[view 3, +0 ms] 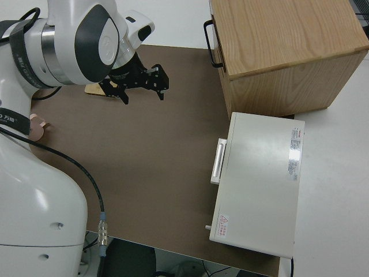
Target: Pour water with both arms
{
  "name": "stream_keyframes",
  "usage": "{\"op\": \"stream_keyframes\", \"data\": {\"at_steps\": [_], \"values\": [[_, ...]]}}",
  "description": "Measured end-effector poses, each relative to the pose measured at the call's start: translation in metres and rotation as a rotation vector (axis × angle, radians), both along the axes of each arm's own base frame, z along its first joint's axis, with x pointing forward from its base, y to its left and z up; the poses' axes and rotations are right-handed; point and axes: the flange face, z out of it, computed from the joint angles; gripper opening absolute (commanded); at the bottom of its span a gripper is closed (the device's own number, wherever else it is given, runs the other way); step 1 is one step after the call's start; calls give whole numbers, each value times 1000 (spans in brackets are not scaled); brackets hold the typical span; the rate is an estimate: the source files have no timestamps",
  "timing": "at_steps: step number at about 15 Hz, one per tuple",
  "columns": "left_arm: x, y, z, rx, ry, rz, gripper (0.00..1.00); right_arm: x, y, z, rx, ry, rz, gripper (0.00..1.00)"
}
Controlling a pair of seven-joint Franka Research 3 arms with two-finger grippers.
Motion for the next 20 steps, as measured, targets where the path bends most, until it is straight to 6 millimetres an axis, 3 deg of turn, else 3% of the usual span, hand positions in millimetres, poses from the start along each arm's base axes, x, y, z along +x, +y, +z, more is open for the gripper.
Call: {"op": "stream_keyframes", "data": {"at_steps": [16,20], "values": [[0,-3,0,0,-6,-4,0,0,0,0,0,0,0,985],[-1,-4,-1,-8,-79,9,0,0,0,0,0,0,0,985]]}}
